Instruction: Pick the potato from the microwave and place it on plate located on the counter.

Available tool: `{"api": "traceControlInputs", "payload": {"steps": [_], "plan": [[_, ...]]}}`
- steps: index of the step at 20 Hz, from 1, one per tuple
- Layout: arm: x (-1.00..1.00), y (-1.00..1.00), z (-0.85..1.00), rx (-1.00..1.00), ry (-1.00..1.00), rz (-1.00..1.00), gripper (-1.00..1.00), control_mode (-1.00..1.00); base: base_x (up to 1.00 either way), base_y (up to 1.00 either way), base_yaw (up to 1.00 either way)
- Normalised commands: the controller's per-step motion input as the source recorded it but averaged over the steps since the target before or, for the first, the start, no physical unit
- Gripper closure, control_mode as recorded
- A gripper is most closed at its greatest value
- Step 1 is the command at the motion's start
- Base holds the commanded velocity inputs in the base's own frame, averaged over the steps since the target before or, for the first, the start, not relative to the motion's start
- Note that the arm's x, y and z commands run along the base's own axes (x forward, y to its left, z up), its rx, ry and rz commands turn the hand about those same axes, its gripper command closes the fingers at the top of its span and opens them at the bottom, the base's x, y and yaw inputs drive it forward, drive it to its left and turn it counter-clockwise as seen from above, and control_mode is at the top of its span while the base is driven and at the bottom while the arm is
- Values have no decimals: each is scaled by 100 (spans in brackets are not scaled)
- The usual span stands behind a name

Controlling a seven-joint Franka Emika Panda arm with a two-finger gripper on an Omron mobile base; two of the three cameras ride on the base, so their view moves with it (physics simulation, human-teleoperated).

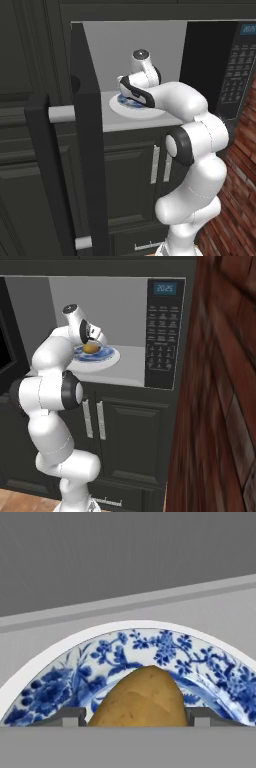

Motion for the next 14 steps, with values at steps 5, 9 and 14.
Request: {"api": "traceControlInputs", "payload": {"steps": [5,9,14], "plan": [[-42,-2,0,0,0,13,100,-100,0,0,0],[-82,0,31,1,0,20,100,-100,0,0,0],[-98,-1,63,0,1,15,100,-100,0,0,0]]}}
